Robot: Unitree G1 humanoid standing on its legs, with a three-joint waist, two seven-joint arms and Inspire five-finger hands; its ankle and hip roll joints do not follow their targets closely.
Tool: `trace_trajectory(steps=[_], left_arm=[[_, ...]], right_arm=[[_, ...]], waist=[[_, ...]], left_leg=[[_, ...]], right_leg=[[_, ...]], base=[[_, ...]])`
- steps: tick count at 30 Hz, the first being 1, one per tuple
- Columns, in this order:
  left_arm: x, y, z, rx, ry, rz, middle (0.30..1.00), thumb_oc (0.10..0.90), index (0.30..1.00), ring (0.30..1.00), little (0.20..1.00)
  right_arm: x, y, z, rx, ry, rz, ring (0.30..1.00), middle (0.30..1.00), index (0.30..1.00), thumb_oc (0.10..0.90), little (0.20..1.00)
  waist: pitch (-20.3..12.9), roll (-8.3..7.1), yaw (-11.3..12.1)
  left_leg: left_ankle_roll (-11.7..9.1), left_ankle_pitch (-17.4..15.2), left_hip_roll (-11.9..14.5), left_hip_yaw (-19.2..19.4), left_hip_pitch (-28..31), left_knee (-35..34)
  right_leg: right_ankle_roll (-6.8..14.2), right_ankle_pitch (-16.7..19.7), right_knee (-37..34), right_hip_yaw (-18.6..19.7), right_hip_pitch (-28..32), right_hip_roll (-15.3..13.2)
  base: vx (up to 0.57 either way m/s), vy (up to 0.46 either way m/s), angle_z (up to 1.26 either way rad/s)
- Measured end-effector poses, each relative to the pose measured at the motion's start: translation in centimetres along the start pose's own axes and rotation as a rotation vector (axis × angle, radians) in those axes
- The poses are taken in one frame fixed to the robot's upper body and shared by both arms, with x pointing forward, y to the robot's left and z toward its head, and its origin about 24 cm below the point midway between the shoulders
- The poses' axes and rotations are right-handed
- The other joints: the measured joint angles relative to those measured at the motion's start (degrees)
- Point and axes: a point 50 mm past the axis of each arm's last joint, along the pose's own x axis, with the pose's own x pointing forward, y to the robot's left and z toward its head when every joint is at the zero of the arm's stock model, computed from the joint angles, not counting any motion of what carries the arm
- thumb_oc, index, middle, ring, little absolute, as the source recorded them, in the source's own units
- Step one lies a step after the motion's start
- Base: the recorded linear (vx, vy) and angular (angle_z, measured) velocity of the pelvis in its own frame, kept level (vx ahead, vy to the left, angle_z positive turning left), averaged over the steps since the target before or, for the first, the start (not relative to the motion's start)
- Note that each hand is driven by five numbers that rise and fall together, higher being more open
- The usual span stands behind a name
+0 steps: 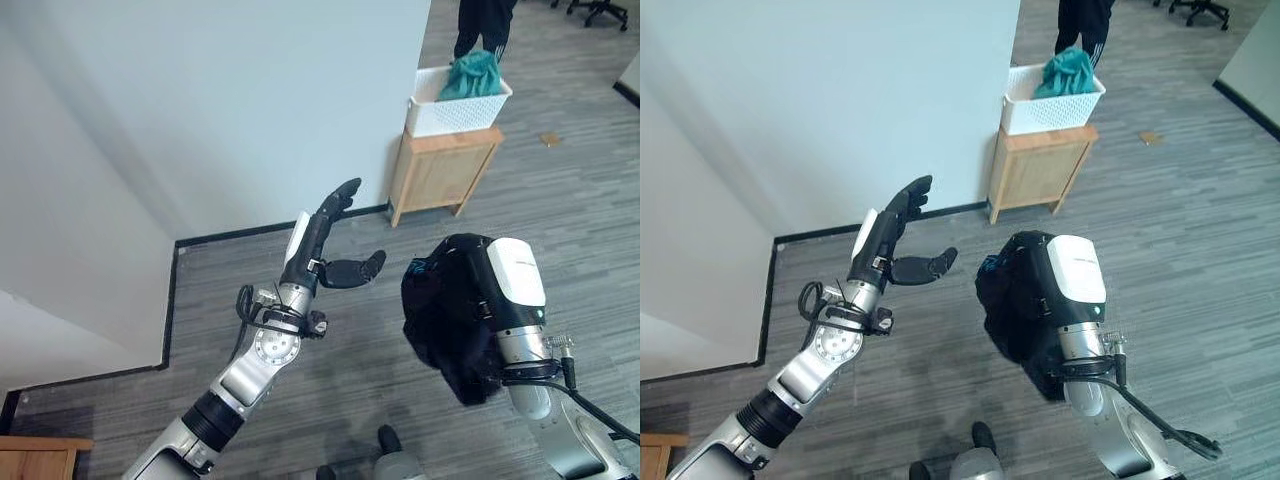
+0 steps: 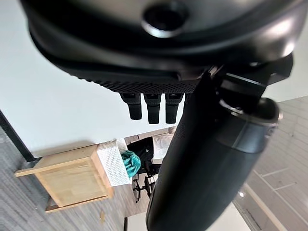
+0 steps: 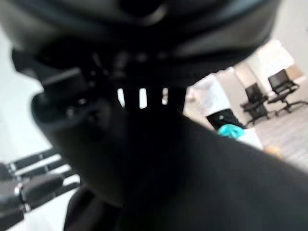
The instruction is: Pick up bed clothes into laundry basket.
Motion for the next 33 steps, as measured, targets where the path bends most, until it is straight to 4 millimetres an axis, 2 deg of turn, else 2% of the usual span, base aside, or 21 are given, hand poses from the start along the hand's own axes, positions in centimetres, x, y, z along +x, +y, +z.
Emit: trace_trajectory(steps=[7, 8, 9, 11, 12, 13, 15, 16, 17, 18, 19, 20, 22, 24, 26, 28, 29, 30, 31, 32, 33], left_arm=[[0.0, 0.2, 0.0, 0.014, -0.004, 0.002, 0.900, 0.800, 0.900, 0.900, 0.900], [-0.2, 0.7, 0.1, 0.013, -0.006, 0.009, 0.900, 0.800, 0.900, 0.900, 0.900], [-1.8, 2.7, 0.7, 0.016, -0.041, 0.055, 0.900, 0.800, 0.900, 0.900, 0.900], [-2.1, 2.7, 0.5, 0.011, -0.026, 0.052, 0.900, 0.800, 0.900, 0.900, 0.900], [-2.1, 2.8, 0.7, 0.017, -0.028, 0.035, 0.900, 0.800, 0.900, 0.900, 0.900], [-2.0, 3.0, 0.8, 0.021, -0.034, 0.033, 0.900, 0.800, 0.900, 0.900, 0.900], [-2.1, 4.1, 0.7, 0.057, -0.026, 0.053, 0.900, 0.800, 0.900, 0.900, 0.900], [-2.4, 4.7, 0.2, 0.062, -0.003, 0.075, 0.900, 0.800, 0.900, 0.900, 0.900], [-2.8, 5.1, 0.0, 0.052, 0.011, 0.095, 0.900, 0.800, 0.900, 0.900, 0.900], [-3.1, 5.2, -0.1, 0.044, 0.017, 0.100, 0.900, 0.800, 0.900, 0.900, 0.900], [-3.3, 5.0, -0.2, 0.030, 0.020, 0.094, 0.900, 0.800, 0.900, 0.900, 0.900], [-3.4, 4.5, -0.3, 0.022, 0.029, 0.072, 0.900, 0.800, 0.900, 0.900, 0.900], [-3.6, 4.3, -0.6, 0.009, 0.041, 0.070, 0.900, 0.800, 0.900, 0.900, 0.900], [-3.5, 4.1, -0.7, -0.007, 0.044, 0.078, 0.900, 0.800, 0.900, 0.900, 0.900], [-3.3, 3.9, -0.7, -0.033, 0.044, 0.085, 0.900, 0.800, 0.900, 0.900, 0.900], [-3.1, 4.1, -0.6, -0.041, 0.042, 0.100, 0.900, 0.800, 0.900, 0.900, 0.900], [-3.1, 4.3, -0.6, -0.041, 0.041, 0.115, 0.900, 0.800, 0.900, 0.900, 0.900], [-3.1, 4.3, -0.5, -0.048, 0.037, 0.130, 0.900, 0.800, 0.900, 0.900, 0.900], [-3.1, 4.2, -0.5, -0.052, 0.035, 0.126, 0.900, 0.800, 0.900, 0.900, 0.900], [-2.9, 3.6, -0.1, -0.057, 0.015, 0.100, 0.900, 0.800, 0.900, 0.900, 0.900], [-2.8, 3.3, 0.1, -0.060, 0.009, 0.088, 0.900, 0.800, 0.900, 0.900, 0.900]], right_arm=[[0.6, -0.2, -0.2, -0.020, -0.003, -0.014, 0.300, 0.300, 0.300, 0.400, 0.300], [0.9, 0.1, 0.0, -0.017, -0.013, -0.011, 0.300, 0.300, 0.300, 0.400, 0.300], [3.2, 1.1, 1.2, -0.007, -0.087, 0.011, 0.300, 0.300, 0.300, 0.400, 0.300], [3.1, 0.9, 1.0, -0.044, -0.095, 0.045, 0.300, 0.300, 0.300, 0.400, 0.300], [3.1, 0.7, 0.7, -0.073, -0.105, 0.082, 0.300, 0.300, 0.300, 0.400, 0.300], [3.1, 0.7, 0.8, -0.074, -0.109, 0.088, 0.300, 0.300, 0.300, 0.400, 0.300], [3.2, 1.3, 1.6, -0.054, -0.134, 0.101, 0.300, 0.300, 0.300, 0.400, 0.300], [3.4, 1.8, 2.1, -0.046, -0.157, 0.118, 0.300, 0.300, 0.300, 0.400, 0.300], [3.5, 2.2, 2.5, -0.025, -0.161, 0.128, 0.300, 0.300, 0.300, 0.400, 0.300], [3.5, 2.4, 2.7, -0.013, -0.162, 0.131, 0.300, 0.300, 0.300, 0.400, 0.300], [3.7, 2.3, 2.8, -0.016, -0.169, 0.130, 0.300, 0.300, 0.300, 0.400, 0.300], [3.9, 2.0, 2.7, -0.027, -0.167, 0.128, 0.300, 0.300, 0.300, 0.400, 0.300], [3.9, 1.9, 2.8, -0.027, -0.175, 0.135, 0.300, 0.300, 0.300, 0.400, 0.300], [3.5, 1.9, 3.3, -0.012, -0.193, 0.141, 0.300, 0.300, 0.300, 0.400, 0.300], [3.4, 2.2, 3.5, 0.002, -0.194, 0.149, 0.300, 0.300, 0.300, 0.400, 0.300], [3.2, 3.3, 4.6, 0.049, -0.221, 0.183, 0.300, 0.300, 0.300, 0.400, 0.300], [3.1, 3.6, 5.0, 0.059, -0.241, 0.197, 0.300, 0.300, 0.300, 0.400, 0.300], [2.8, 4.1, 5.3, 0.072, -0.256, 0.222, 0.300, 0.300, 0.300, 0.400, 0.300], [2.7, 4.2, 5.4, 0.073, -0.259, 0.229, 0.300, 0.300, 0.300, 0.400, 0.300], [2.9, 3.9, 5.2, 0.063, -0.256, 0.225, 0.300, 0.300, 0.300, 0.400, 0.300], [3.0, 3.8, 5.1, 0.064, -0.251, 0.219, 0.300, 0.300, 0.300, 0.400, 0.300]], waist=[[1.1, 0.72, -0.1], [1.3, 0.48, 0.6], [3.2, 2.73, 9.0], [4.0, 3.25, 10.7], [4.0, 3.32, 11.5], [4.2, 2.87, 12.9], [4.5, -0.15, 16.3], [4.6, -0.54, 17.2], [4.7, -1.10, 17.9], [5.3, -2.93, 17.9], [5.4, -3.35, 18.1], [5.1, -2.89, 17.3], [4.5, -1.33, 17.3], [4.4, -2.07, 15.0], [4.4, -2.14, 14.5], [4.6, -3.11, 16.8], [4.7, -3.07, 17.7], [4.9, -3.24, 18.1], [5.1, -3.60, 18.2], [5.3, -3.51, 19.7], [5.6, -3.54, 20.3]], left_leg=[[0.0, 0.0, 2.3, 0.5, 0.0, -0.1], [0.2, -0.6, 3.0, 2.6, -1.0, 1.1], [3.5, -2.2, 7.6, 14.6, -1.1, 2.4], [3.7, -2.4, 8.3, 15.9, -0.9, 3.5], [3.7, -2.4, 8.7, 16.2, -0.8, 2.6], [3.0, -2.0, 9.0, 16.8, -0.7, 2.4], [1.9, -1.2, 9.6, 18.5, -0.1, 3.0], [1.7, -1.1, 11.4, 19.1, -0.2, 4.8], [0.6, -2.1, 13.8, 20.3, -2.3, 10.6], [-0.3, -4.4, 14.2, 20.8, -4.0, 12.2], [-0.7, -4.2, 13.4, 20.9, -4.0, 7.9], [-0.9, -1.3, 13.0, 20.7, -3.8, -0.6], [0.4, 7.7, 15.8, 21.9, -3.3, 0.0], [-0.8, 7.4, 16.3, 22.2, -1.8, 0.5], [-0.7, 7.4, 16.4, 22.3, -1.1, 1.5], [-0.8, 6.1, 18.0, 18.6, -1.7, 9.5], [-2.0, 4.8, 19.0, 16.4, -3.3, 15.0], [-4.9, 2.2, 20.9, 10.8, -7.5, 24.9], [-6.7, 0.0, 20.2, 7.1, -8.7, 25.0], [-7.8, -1.8, 17.3, -0.2, -10.2, 22.4], [-7.6, -1.6, 16.2, -1.7, -10.7, 18.8]], right_leg=[[-2.2, -0.2, 0.0, -0.3, -0.1, 2.4], [-2.4, 0.9, -0.8, -2.6, -1.4, 3.7], [-3.7, -5.9, 7.8, -15.4, -7.1, 4.1], [-6.6, -8.3, 16.9, -18.3, -6.8, -1.6], [-4.5, -10.5, 18.0, -19.8, -4.3, -5.5], [-3.4, -10.7, 16.9, -20.4, -3.5, -6.5], [-4.6, -4.3, 11.0, -22.4, -0.6, -6.4], [-4.4, -3.0, 6.1, -23.3, 1.3, -3.6], [-6.9, -0.6, 2.0, -23.0, 3.0, -1.5], [-7.4, -0.1, 0.0, -21.7, 4.1, -1.3], [-7.4, -0.2, 0.0, -19.7, 3.9, -1.4], [-7.5, -0.2, 0.0, -17.6, 4.0, 0.0], [-6.8, -0.7, -0.1, -16.7, 4.8, 3.0], [-6.3, -1.0, 0.1, -17.5, 5.9, 3.3], [-6.2, -0.7, -0.1, -17.3, 6.2, 3.1], [-8.8, -0.8, -0.1, -17.4, 6.1, 3.2], [-9.0, -1.0, 0.0, -17.7, 6.4, 3.0], [-9.3, -1.1, 0.0, -16.7, 7.5, 2.4], [-9.9, -1.5, 0.0, -16.4, 7.9, 2.4], [-10.1, -1.7, 0.0, -13.8, 8.0, 1.9], [-10.0, -1.7, 0.0, -12.6, 8.1, 1.7]], base=[[-0.09, -0.022, -0.08], [-0.33, -0.110, -2.23], [-0.05, -0.075, -2.52], [-0.05, -0.158, -1.25], [-0.08, -0.200, 0.07], [-0.15, -0.357, -0.37], [-0.12, -0.337, -0.75], [0.00, -0.299, -0.76], [0.00, -0.296, -0.67], [0.02, -0.253, -0.58], [-0.01, -0.163, -0.43], [-0.01, -0.160, -0.50], [-0.05, -0.233, -0.66], [-0.08, -0.274, -0.37], [-0.08, -0.249, -0.41], [-0.09, -0.188, -1.00], [-0.05, -0.178, -0.84], [-0.03, -0.164, -0.53], [-0.03, -0.190, -0.60], [0.02, -0.089, -0.52], [0.01, -0.042, -0.54]])
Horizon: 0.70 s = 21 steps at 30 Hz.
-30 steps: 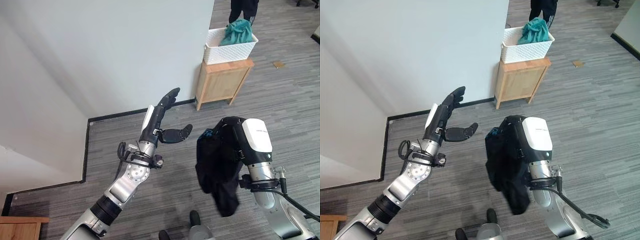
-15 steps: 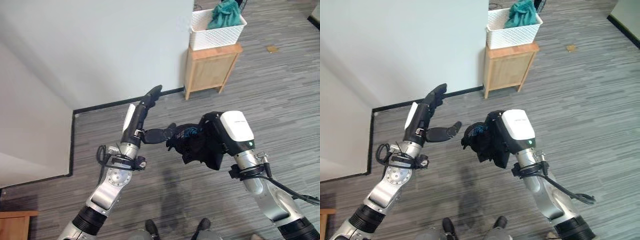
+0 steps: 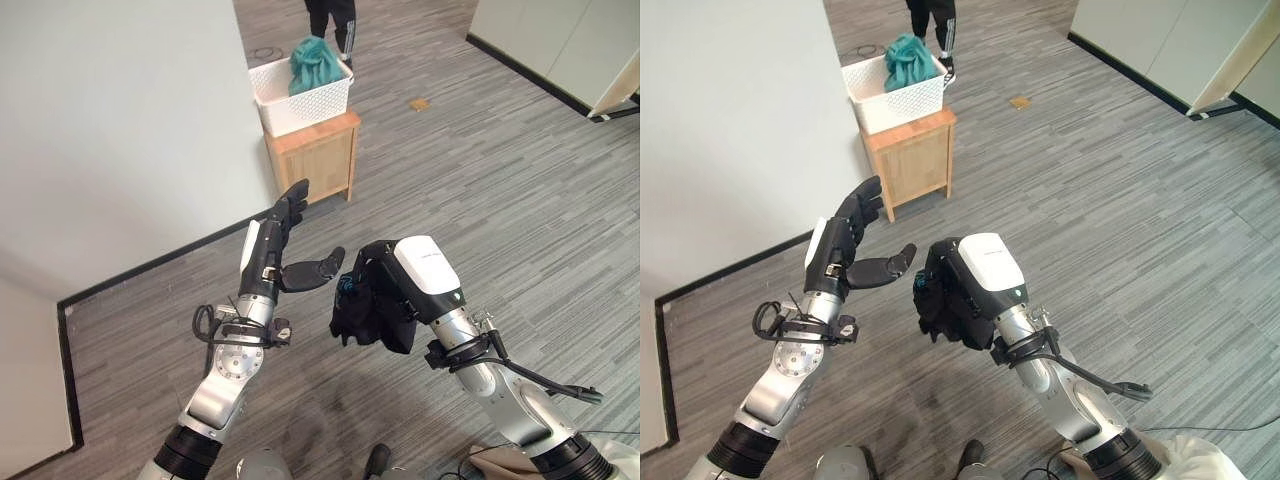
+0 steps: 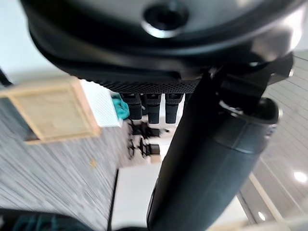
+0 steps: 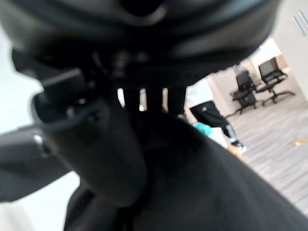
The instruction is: Pick up bed clothes into laundry basket.
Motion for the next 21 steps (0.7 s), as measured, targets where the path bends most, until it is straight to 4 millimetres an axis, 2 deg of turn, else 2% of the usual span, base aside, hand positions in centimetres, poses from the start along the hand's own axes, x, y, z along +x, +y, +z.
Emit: trace_trajectory(steps=[1, 2, 4, 5, 6, 8, 10, 11, 12, 13, 14, 15, 17, 18, 20, 21], left_arm=[[0.1, -0.3, 0.1, -0.001, -0.006, -0.011, 0.900, 0.800, 0.900, 0.900, 0.900], [0.5, -0.8, 0.5, -0.004, -0.025, -0.031, 0.900, 0.800, 0.900, 0.900, 0.900], [0.5, -1.1, 0.3, -0.017, -0.020, -0.030, 0.900, 0.800, 0.900, 0.900, 0.900], [0.5, -1.1, 0.1, -0.018, -0.013, -0.028, 0.900, 0.800, 0.900, 0.900, 0.900], [0.4, -0.8, -0.4, -0.005, 0.008, -0.016, 0.900, 0.800, 0.900, 0.900, 0.900], [0.4, -0.2, -0.5, 0.015, 0.012, -0.001, 0.900, 0.800, 0.900, 0.900, 0.900], [0.4, -0.1, -0.5, 0.021, 0.011, 0.005, 0.900, 0.800, 0.900, 0.900, 0.900], [0.6, 0.6, -0.6, 0.042, 0.013, 0.010, 0.900, 0.800, 0.900, 0.900, 0.900], [0.2, 0.8, -0.7, 0.037, 0.023, 0.026, 0.900, 0.800, 0.900, 0.900, 0.900], [-0.2, 0.8, -0.8, 0.024, 0.028, 0.041, 0.900, 0.800, 0.900, 0.900, 0.900], [-0.6, 1.4, -0.4, 0.033, 0.016, 0.055, 0.900, 0.800, 0.900, 0.900, 0.900], [-0.6, 1.7, -0.3, 0.042, 0.012, 0.061, 0.900, 0.800, 0.900, 0.900, 0.900], [-0.5, 2.8, -0.4, 0.067, 0.016, 0.085, 0.900, 0.800, 0.900, 0.900, 0.900], [-0.5, 3.0, -0.3, 0.075, 0.014, 0.083, 0.900, 0.800, 0.900, 0.900, 0.900], [-0.3, 2.7, -0.2, 0.069, 0.009, 0.072, 0.900, 0.800, 0.900, 0.900, 0.900], [0.0, 2.1, -0.1, 0.052, 0.005, 0.055, 0.900, 0.800, 0.900, 0.900, 0.900]], right_arm=[[0.0, -0.2, -0.1, -0.002, 0.003, -0.008, 0.300, 0.300, 0.300, 0.400, 0.300], [0.1, -0.5, -0.2, -0.009, 0.005, -0.019, 0.300, 0.300, 0.300, 0.400, 0.300], [0.2, -0.7, -0.3, -0.016, 0.002, -0.018, 0.300, 0.300, 0.300, 0.400, 0.300], [0.2, -0.6, -0.3, -0.016, 0.002, -0.017, 0.300, 0.300, 0.300, 0.400, 0.300], [0.0, -0.3, -0.3, -0.004, 0.012, -0.006, 0.300, 0.300, 0.300, 0.400, 0.300], [0.0, -0.4, -0.2, -0.006, 0.005, -0.001, 0.300, 0.300, 0.300, 0.400, 0.300], [0.0, -0.3, -0.2, -0.004, 0.006, -0.001, 0.300, 0.300, 0.300, 0.400, 0.300], [-0.2, 0.0, -0.5, 0.019, 0.034, -0.015, 0.300, 0.300, 0.300, 0.400, 0.300], [-0.1, 0.0, -0.6, 0.014, 0.044, -0.007, 0.300, 0.300, 0.300, 0.400, 0.300], [-0.1, -0.2, -0.6, -0.003, 0.033, -0.002, 0.300, 0.300, 0.300, 0.400, 0.300], [0.4, -0.5, -0.3, -0.007, 0.008, -0.016, 0.300, 0.300, 0.300, 0.400, 0.300], [0.8, -0.7, 0.0, -0.009, -0.007, -0.021, 0.300, 0.300, 0.300, 0.400, 0.300], [1.6, -0.9, 0.8, -0.019, -0.056, -0.028, 0.300, 0.300, 0.300, 0.400, 0.300], [2.0, -1.0, 1.0, -0.035, -0.073, -0.033, 0.300, 0.300, 0.300, 0.400, 0.300], [2.7, -1.3, 1.6, -0.062, -0.113, -0.041, 0.300, 0.300, 0.300, 0.400, 0.300], [3.3, -2.0, 1.7, -0.102, -0.135, -0.061, 0.300, 0.300, 0.300, 0.400, 0.300]], waist=[[0.1, 0.23, -0.1], [0.3, 0.96, 0.1], [0.5, 4.12, 0.0], [0.5, 5.33, 0.1], [0.8, 5.82, 2.0], [1.0, 5.69, 2.4], [1.1, 5.91, 2.5], [2.3, 3.94, 0.4], [2.4, 3.19, -0.8], [2.0, 3.60, -0.5], [2.1, 3.42, 2.2], [2.0, 3.22, 3.5], [1.9, 2.33, 4.4], [2.0, 1.92, 4.7], [1.4, 1.16, 4.6], [1.3, 1.47, 4.2]], left_leg=[[0.6, 0.6, -1.1, -0.1, -1.1, -3.4], [1.6, 4.2, -2.6, -0.3, -2.6, -9.0], [1.4, 5.6, -2.1, -1.2, -2.8, -15.9], [2.0, 6.1, -2.2, -1.8, -2.6, -17.9], [2.9, 8.3, -2.9, -1.9, -2.4, -17.8], [2.0, 10.0, -4.7, -1.7, -2.2, -18.4], [2.5, 11.4, -5.2, -1.6, -2.1, -18.3], [2.9, 6.6, -3.6, 11.7, -4.5, -11.4], [3.2, 6.3, -1.3, 18.0, -4.1, -8.5], [3.3, 8.6, -0.7, 18.2, -4.1, -8.1], [6.1, 7.5, -1.2, 19.5, -4.0, -7.9], [7.0, 7.0, -1.6, 20.4, -4.0, -8.1], [10.9, 6.6, -3.3, 20.9, -3.2, -8.3], [10.9, 6.0, -4.0, 20.6, -2.2, -8.9], [11.1, 7.0, -4.8, 20.7, -1.0, -10.6], [11.3, 5.1, -5.3, 19.2, -0.8, -10.0]], right_leg=[[0.4, -0.3, 0.0, -0.1, 0.1, -0.2], [3.0, -2.2, 0.0, 0.1, 0.2, -0.2], [3.9, -3.3, -0.1, 1.5, 0.4, 1.7], [4.5, -3.5, -0.4, 1.9, 0.4, 2.4], [7.0, -4.7, 0.0, 2.8, 0.0, 1.6], [7.2, -5.5, -0.2, 3.0, 0.2, 0.3], [8.1, -5.0, -0.4, 2.9, 0.6, -0.2], [9.0, -7.1, -0.2, 0.8, 4.8, -2.2], [8.7, -7.4, -0.1, -1.2, 5.9, -2.9], [9.7, -8.1, 0.9, -1.2, 5.8, -3.2], [10.1, -8.6, 0.5, -0.2, 5.4, -3.8], [9.6, -8.2, 0.2, 0.0, 5.1, -4.2], [9.5, -7.0, 0.2, -0.5, 6.0, -5.2], [9.6, -6.5, 0.1, -1.9, 6.8, -5.6], [10.4, -5.9, 1.3, -3.5, 6.9, -6.2], [12.9, -7.0, 10.4, -2.9, 3.9, -7.2]], base=[[0.08, 0.014, -0.33], [0.12, 0.051, -0.27], [0.12, 0.048, -0.38], [0.07, 0.019, -0.81], [0.07, 0.019, -0.72], [0.00, -0.001, -0.25], [0.38, 0.227, 0.56], [0.54, 0.281, 1.45], [0.29, 0.103, 1.58], [0.29, 0.086, 0.45], [0.28, 0.107, -0.20], [0.40, 0.165, -0.35], [0.28, 0.136, -0.10], [0.08, 0.066, 0.01], [0.29, 0.260, 0.08], [0.36, 0.358, 0.31]])
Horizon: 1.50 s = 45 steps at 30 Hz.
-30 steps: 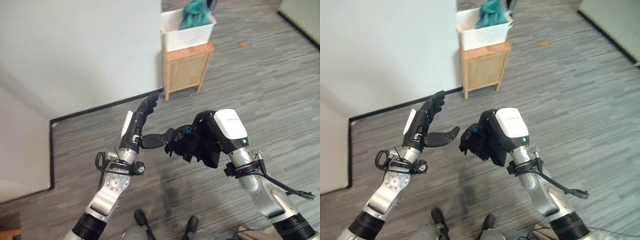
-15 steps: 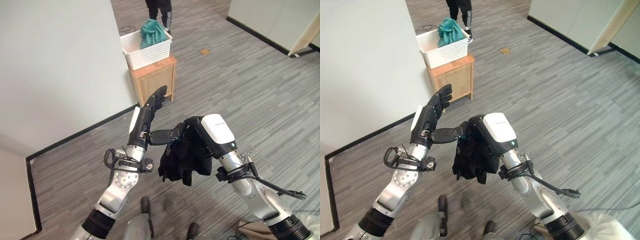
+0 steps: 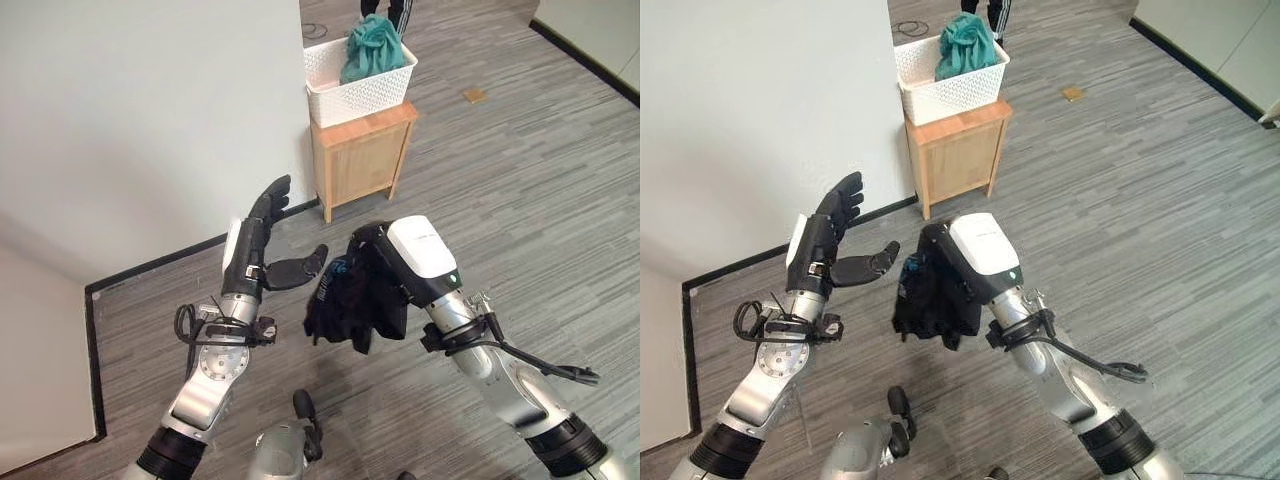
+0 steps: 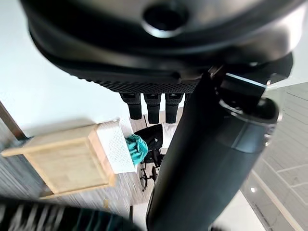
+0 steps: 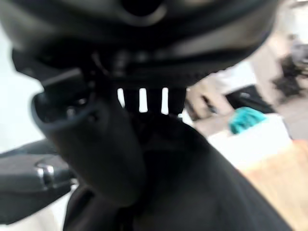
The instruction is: Pick up bed clothes into laundry basket.
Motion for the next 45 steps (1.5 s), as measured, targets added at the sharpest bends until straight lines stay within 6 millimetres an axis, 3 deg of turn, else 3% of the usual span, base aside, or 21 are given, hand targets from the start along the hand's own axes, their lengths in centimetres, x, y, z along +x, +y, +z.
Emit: trace_trajectory(steps=[2, 3, 4, 8, 9, 11, 13, 15, 16, 19, 21, 23, 25, 28, 31, 34, 36, 37, 39, 41, 45], left_arm=[[0.1, -1.3, -0.1, -0.023, 0.010, -0.039, 0.900, 0.800, 0.900, 0.900, 0.900], [0.5, -2.3, -0.1, -0.033, 0.007, -0.071, 0.900, 0.800, 0.900, 0.900, 0.900], [1.0, -3.3, 0.3, -0.014, -0.015, -0.123, 0.900, 0.800, 0.900, 0.900, 0.900], [1.8, -3.6, 1.3, -0.027, -0.054, -0.131, 0.900, 0.800, 0.900, 0.900, 0.900], [1.8, -3.9, 1.6, -0.037, -0.068, -0.139, 0.900, 0.800, 0.900, 0.900, 0.900], [1.7, -4.1, 1.4, -0.053, -0.057, -0.143, 0.900, 0.800, 0.900, 0.900, 0.900], [1.5, -4.5, 0.9, -0.060, -0.031, -0.160, 0.900, 0.800, 0.900, 0.900, 0.900], [1.1, -5.0, 0.4, -0.055, -0.012, -0.190, 0.900, 0.800, 0.900, 0.900, 0.900], [1.0, -5.5, 0.1, -0.072, 0.004, -0.193, 0.900, 0.800, 0.900, 0.900, 0.900], [1.1, -6.8, 0.6, -0.116, -0.004, -0.223, 0.900, 0.800, 0.900, 0.900, 0.900], [1.2, -7.5, 1.1, -0.123, -0.025, -0.247, 0.900, 0.800, 0.900, 0.900, 0.900], [1.9, -7.8, 2.0, -0.113, -0.069, -0.264, 0.900, 0.800, 0.900, 0.900, 0.900], [2.5, -7.9, 3.0, -0.097, -0.112, -0.276, 0.900, 0.800, 0.900, 0.900, 0.900], [3.9, -8.1, 5.0, -0.064, -0.209, -0.280, 0.900, 0.800, 0.900, 0.900, 0.900], [5.1, -8.6, 6.7, -0.069, -0.270, -0.264, 0.900, 0.800, 0.900, 0.900, 0.900], [6.0, -8.0, 8.5, -0.016, -0.366, -0.233, 0.900, 0.800, 0.900, 0.900, 0.900], [6.4, -6.8, 8.9, 0.037, -0.408, -0.209, 0.900, 0.800, 0.900, 0.900, 0.900], [6.5, -6.6, 8.9, 0.057, -0.413, -0.211, 0.900, 0.800, 0.900, 0.900, 0.900], [6.2, -6.6, 8.5, 0.074, -0.412, -0.220, 0.900, 0.800, 0.900, 0.900, 0.900], [5.8, -6.3, 8.2, 0.086, -0.397, -0.220, 0.900, 0.800, 0.900, 0.900, 0.900], [5.4, -5.9, 8.5, 0.073, -0.418, -0.194, 0.900, 0.800, 0.900, 0.900, 0.900]], right_arm=[[-0.2, -0.3, -0.3, -0.027, 0.014, -0.006, 0.300, 0.300, 0.300, 0.400, 0.300], [-0.7, -0.7, -0.7, -0.051, 0.025, -0.004, 0.300, 0.300, 0.300, 0.400, 0.300], [-1.3, -1.8, -1.3, -0.119, 0.025, -0.010, 0.300, 0.300, 0.300, 0.400, 0.300], [-2.5, -2.5, -1.9, -0.133, 0.049, -0.026, 0.300, 0.300, 0.300, 0.400, 0.300], [-3.2, -2.3, -2.3, -0.133, 0.081, -0.005, 0.300, 0.300, 0.300, 0.400, 0.300], [-3.9, -2.1, -2.4, -0.137, 0.093, 0.014, 0.300, 0.300, 0.300, 0.400, 0.300], [-4.7, -1.6, -2.7, -0.128, 0.122, 0.039, 0.300, 0.300, 0.300, 0.400, 0.300], [-6.0, -1.0, -3.0, -0.111, 0.166, 0.065, 0.300, 0.300, 0.300, 0.400, 0.300], [-6.4, -1.0, -3.5, -0.124, 0.193, 0.080, 0.300, 0.300, 0.300, 0.400, 0.300], [-7.0, -1.5, -5.0, -0.173, 0.270, 0.088, 0.300, 0.300, 0.300, 0.400, 0.300], [-6.7, -2.3, -5.1, -0.203, 0.269, 0.062, 0.300, 0.300, 0.300, 0.400, 0.300], [-5.6, -3.5, -4.6, -0.237, 0.221, 0.002, 0.300, 0.300, 0.300, 0.400, 0.300], [-5.0, -4.4, -4.4, -0.274, 0.180, -0.022, 0.300, 0.300, 0.300, 0.400, 0.300], [-3.1, -5.8, -3.8, -0.320, 0.091, -0.084, 0.300, 0.300, 0.300, 0.400, 0.300], [-0.8, -7.5, -2.1, -0.366, -0.054, -0.135, 0.300, 0.300, 0.300, 0.400, 0.300], [0.6, -8.0, -1.6, -0.335, -0.078, -0.205, 0.300, 0.300, 0.300, 0.400, 0.300], [1.6, -7.5, -0.8, -0.327, -0.133, -0.187, 0.300, 0.300, 0.300, 0.400, 0.300], [1.6, -7.2, -0.6, -0.325, -0.149, -0.181, 0.300, 0.300, 0.300, 0.400, 0.300], [2.0, -6.6, -0.2, -0.340, -0.191, -0.138, 0.300, 0.300, 0.300, 0.400, 0.300], [1.5, -5.7, 0.0, -0.306, -0.185, -0.126, 0.300, 0.300, 0.300, 0.400, 0.300], [1.8, -5.2, 0.7, -0.209, -0.159, -0.201, 0.300, 0.300, 0.300, 0.400, 0.300]], waist=[[-0.2, 0.36, -3.2], [0.0, 0.41, -5.2], [0.5, -0.16, -9.4], [2.2, 2.26, -13.2], [2.5, 1.87, -15.7], [2.4, 1.83, -16.1], [2.3, 1.54, -17.1], [0.9, -0.23, -17.5], [0.4, 1.67, -18.4], [-0.3, 3.14, -22.1], [0.2, 3.72, -23.5], [0.4, 3.31, -24.1], [0.3, 3.37, -25.3], [0.5, 3.10, -26.0], [1.6, 1.23, -25.0], [2.1, -0.08, -20.9], [1.6, 0.73, -19.6], [1.6, 0.63, -20.2], [0.1, 1.63, -18.7], [-0.8, 0.82, -18.2], [-3.4, 0.30, -18.4]], left_leg=[[0.8, -0.3, -1.0, -4.1, 2.2, -1.3], [1.2, -0.2, -2.1, -7.2, 3.6, -2.5], [1.7, 1.1, -3.5, -12.5, 6.3, -6.1], [3.0, -0.6, -3.5, -21.6, 9.2, -8.0], [3.1, -1.6, -4.0, -25.1, 10.9, -8.7], [2.1, -3.1, -4.7, -26.3, 12.7, -8.8], [-1.2, -5.3, -4.3, -29.5, 15.2, -8.8], [-3.8, -7.9, -4.2, -32.3, 17.5, -8.7], [-5.2, -9.4, -1.5, -33.0, 17.4, -8.1], [-6.8, -9.6, -0.3, -27.8, 17.9, -6.1], [-8.6, -8.3, 3.3, -21.9, 20.7, -6.1], [-12.7, -5.5, 4.7, -22.1, 21.4, -6.0], [-13.1, -4.7, 4.5, -21.9, 21.8, -5.8], [-16.4, -7.0, 3.7, -20.2, 16.8, 7.6], [-20.2, -3.6, 6.4, -21.8, -3.0, 43.4], [-13.8, -7.4, 6.0, -23.5, -5.4, 32.1], [-11.2, -7.3, 4.7, -31.7, 0.3, 7.6], [-10.6, -6.5, 3.2, -35.1, 0.9, 2.0], [-6.8, -5.4, -3.3, -49.5, 3.8, -6.0], [-5.9, -2.9, -3.5, -43.7, 4.2, -4.0], [-4.7, 1.2, -7.1, -45.2, 8.7, -6.3]], right_leg=[[-0.1, -0.4, 15.2, 0.7, -3.6, -2.3], [-1.2, 0.8, 25.0, 5.0, -7.1, -3.5], [-0.7, -5.6, 38.7, 14.5, -16.9, -2.4], [-4.7, -8.9, 18.2, 14.2, -24.1, 3.0], [-3.2, -4.8, 3.9, 16.1, -25.6, 4.0], [-2.7, -1.0, -3.3, 20.7, -28.1, 3.6], [-3.7, 1.0, -5.8, 23.4, -29.1, 3.2], [-2.1, 0.2, -6.2, 24.4, -26.3, 2.5], [-0.4, 4.1, -5.9, 24.1, -25.5, 4.4], [-5.2, 10.7, -4.4, 22.7, -23.3, 8.2], [-8.2, 10.2, -3.6, 19.3, -20.5, 11.6], [-9.7, 8.0, -3.6, 17.7, -18.3, 12.6], [-10.6, 7.3, -3.5, 16.9, -17.0, 12.2], [-11.0, 5.8, -3.9, 15.6, -14.8, 11.3], [-13.4, 3.9, -3.2, 16.0, -12.4, 7.8], [-12.8, 3.8, -5.7, 24.2, -9.9, 8.4], [-10.1, 5.2, -8.2, 30.0, -7.4, 9.9], [-10.1, 4.3, -8.9, 32.5, -6.1, 10.1], [-8.2, 2.7, -8.7, 38.8, -6.9, 9.7], [-6.0, 1.6, -9.4, 38.9, -5.2, 8.3], [-4.0, -0.2, -9.3, 40.6, -3.8, 6.2]], base=[[0.14, 0.188, 0.85], [0.11, 0.057, 2.05], [0.18, 0.006, 2.12], [0.24, -0.027, 1.42], [0.31, -0.038, 1.89], [0.33, -0.042, 1.13], [0.33, -0.082, 0.86], [0.28, -0.083, 0.80], [0.36, -0.112, 0.82], [0.43, -0.182, 0.64], [0.38, -0.202, 0.28], [0.37, -0.128, 0.09], [0.29, -0.043, 0.30], [0.12, -0.132, 0.09], [0.12, -0.052, -0.23], [0.27, 0.136, -1.31], [0.30, 0.149, -1.74], [0.19, 0.081, -1.13], [0.15, 0.059, -1.79], [0.20, 0.146, -1.21], [0.12, 0.087, -0.44]])
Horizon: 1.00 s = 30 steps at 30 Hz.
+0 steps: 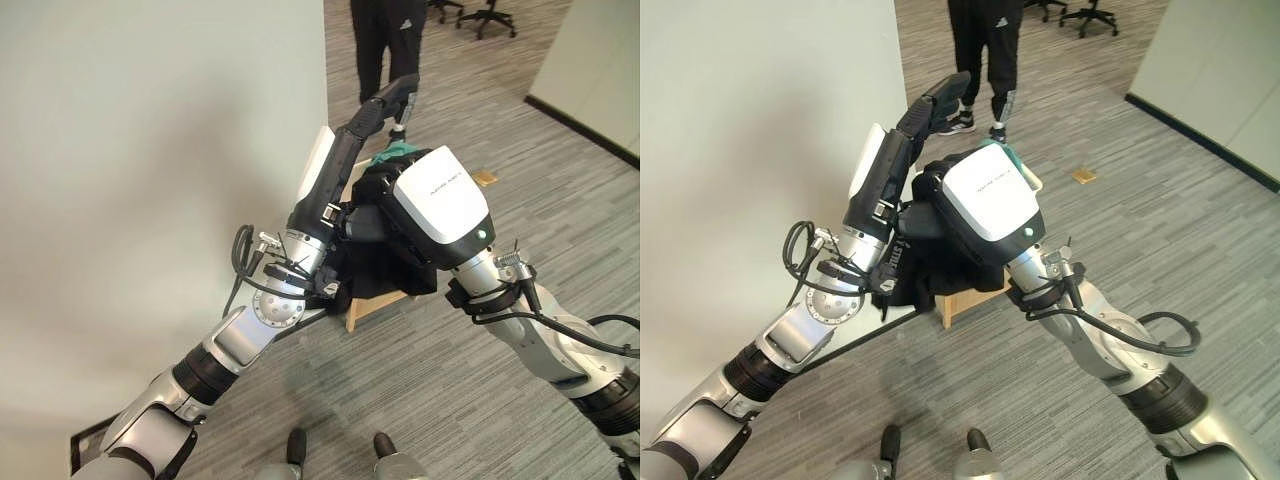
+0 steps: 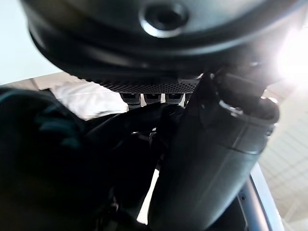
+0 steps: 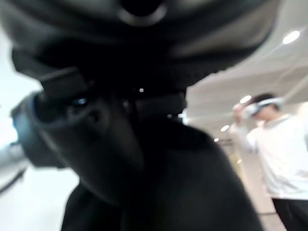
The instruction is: Pick up bed clothes into laundry basket.
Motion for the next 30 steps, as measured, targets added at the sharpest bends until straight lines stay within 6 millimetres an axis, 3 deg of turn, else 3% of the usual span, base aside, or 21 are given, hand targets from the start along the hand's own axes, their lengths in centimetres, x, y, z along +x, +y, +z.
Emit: trace_trajectory(steps=[4, 9, 10, 11, 12, 13, 14, 15, 16, 19, 21, 24, 28, 30], left_arm=[[-0.2, 0.1, -0.1, -0.003, 0.007, 0.016, 0.900, 0.800, 0.900, 0.900, 0.900], [-2.2, -0.5, -1.9, -0.080, 0.127, 0.025, 0.900, 0.800, 0.900, 0.900, 0.900], [-2.5, -0.7, -2.1, -0.108, 0.148, 0.034, 0.900, 0.800, 0.900, 0.900, 0.900], [-2.7, -0.5, -2.7, -0.105, 0.175, 0.026, 0.900, 0.800, 0.900, 0.900, 0.900], [-2.4, 0.4, -4.6, -0.105, 0.241, -0.007, 0.900, 0.800, 0.900, 0.900, 0.900], [-3.3, 1.4, -6.9, -0.094, 0.350, 0.012, 0.900, 0.800, 0.900, 0.900, 0.900], [-4.4, 2.5, -9.1, -0.059, 0.466, 0.034, 0.900, 0.800, 0.900, 0.900, 0.900], [-5.1, 3.2, -10.2, -0.043, 0.534, 0.054, 0.900, 0.800, 0.900, 0.900, 0.900], [-7.2, 4.9, -12.1, 0.004, 0.662, 0.098, 0.900, 0.800, 0.900, 0.900, 0.900], [-12.1, 7.6, -14.2, 0.072, 0.865, 0.166, 0.900, 0.800, 0.900, 0.900, 0.900], [-13.4, 8.7, -14.6, 0.113, 0.921, 0.185, 0.900, 0.800, 0.900, 0.900, 0.900], [-13.2, 8.8, -14.5, 0.152, 0.909, 0.165, 0.900, 0.800, 0.900, 0.900, 0.900], [-11.5, 8.6, -14.2, 0.170, 0.861, 0.145, 0.900, 0.800, 0.900, 0.900, 0.900], [-9.5, 7.8, -13.8, 0.162, 0.807, 0.120, 0.900, 0.800, 0.900, 0.900, 0.900]], right_arm=[[0.0, 0.1, 0.0, 0.011, 0.005, 0.000, 0.300, 0.300, 0.300, 0.400, 0.300], [-1.6, 1.7, 0.3, 0.217, 0.089, 0.084, 0.300, 0.300, 0.300, 0.400, 0.300], [-1.8, 1.7, 0.2, 0.254, 0.096, 0.106, 0.300, 0.300, 0.300, 0.400, 0.300], [-2.2, 2.1, -0.4, 0.297, 0.131, 0.123, 0.300, 0.300, 0.300, 0.400, 0.300], [-3.3, 3.7, -2.8, 0.524, 0.283, 0.120, 0.300, 0.300, 0.300, 0.400, 0.300], [-5.1, 6.0, -5.1, 0.647, 0.510, 0.103, 0.300, 0.300, 0.300, 0.400, 0.300], [-8.4, 7.7, -8.1, 0.686, 0.781, 0.099, 0.300, 0.300, 0.300, 0.400, 0.300], [-10.7, 8.1, -10.1, 0.666, 0.942, 0.104, 0.300, 0.300, 0.300, 0.400, 0.300], [-15.1, 8.1, -12.9, 0.580, 1.204, 0.145, 0.300, 0.300, 0.300, 0.400, 0.300], [-19.3, 8.2, -13.1, 0.515, 1.353, 0.230, 0.300, 0.300, 0.300, 0.400, 0.300], [-19.8, 8.2, -13.1, 0.485, 1.353, 0.256, 0.300, 0.300, 0.300, 0.400, 0.300], [-18.9, 7.9, -13.0, 0.459, 1.304, 0.258, 0.300, 0.300, 0.300, 0.400, 0.300], [-15.9, 6.8, -13.1, 0.400, 1.174, 0.219, 0.300, 0.300, 0.300, 0.400, 0.300], [-13.8, 5.9, -13.8, 0.334, 1.101, 0.218, 0.300, 0.300, 0.300, 0.400, 0.300]], waist=[[-0.8, 0.82, 1.5], [-0.9, 0.86, 1.9], [-1.6, 2.58, 1.5], [-1.7, 2.72, 1.8], [-2.9, 2.63, 5.2], [-4.7, 1.29, 6.8], [-6.0, 0.61, 6.7], [-6.2, 0.50, 6.2], [-6.1, 1.69, 6.5], [-5.8, 1.49, 5.7], [-4.8, 0.78, 5.7], [-4.4, 0.25, 4.3], [-4.3, 0.09, 4.2], [-4.2, -0.09, 3.6]], left_leg=[[0.4, 0.9, -0.1, 2.6, 1.7, -2.2], [0.3, 0.8, 1.1, 4.6, 1.9, -2.4], [-1.2, -0.2, 3.5, 5.3, 2.0, -2.5], [-1.3, -0.1, 4.3, 7.0, 1.8, -2.6], [-1.3, -1.6, 6.5, 14.8, 1.7, -2.7], [-3.4, -2.9, 7.9, 20.7, 1.3, -2.5], [-3.8, -3.2, 9.0, 24.0, -0.1, -2.6], [-4.0, -3.0, 9.6, 25.6, -0.5, -2.5], [-4.3, 0.5, 10.5, 28.4, -2.2, -2.5], [-4.6, 0.8, 10.0, 30.6, -1.6, -2.5], [-4.6, 0.8, 9.6, 32.8, 0.0, -2.5], [-4.6, 0.8, 9.6, 33.6, 2.7, -2.5], [-4.6, 0.8, 9.8, 34.7, 3.8, -2.5], [-4.6, 0.8, 9.9, 34.9, 3.8, -2.4]], right_leg=[[0.1, 0.2, -0.5, 0.1, 0.1, -0.6], [0.1, 0.4, -1.0, -0.1, 0.2, 0.3], [-0.7, 0.8, -1.0, -0.2, -0.3, 2.8], [-0.7, 0.9, -0.8, -3.7, -0.7, 1.7], [-1.6, 2.7, 0.6, -26.7, -3.3, -1.5], [-0.4, 4.5, -1.0, -33.6, -2.5, -2.8], [-0.1, 4.3, -1.1, -35.6, -3.2, -2.7], [0.0, 4.2, -1.1, -36.7, -3.9, -2.8], [0.1, 5.9, -1.0, -36.6, -5.5, -2.4], [0.1, 6.4, -1.0, -36.1, -6.0, -3.0], [-0.3, 6.7, -1.0, -34.9, -5.6, -3.3], [-0.5, 7.0, -1.0, -34.4, -3.7, -3.4], [-0.5, 7.0, -1.0, -33.2, -3.6, -3.2], [-0.5, 7.0, -1.0, -33.4, -3.7, -2.7]], base=[[0.10, 0.034, -0.32], [0.06, -0.003, -0.08], [0.04, 0.000, -0.03], [0.02, 0.001, -0.54], [0.04, 0.012, -0.78], [0.04, 0.003, -0.51], [0.05, 0.003, 0.24], [0.05, -0.003, 0.51], [0.04, 0.004, 0.13], [0.03, -0.004, -0.25], [0.02, -0.003, -0.41], [0.02, -0.027, -0.26], [-0.01, -0.095, -0.20], [-0.12, -0.209, -0.12]])
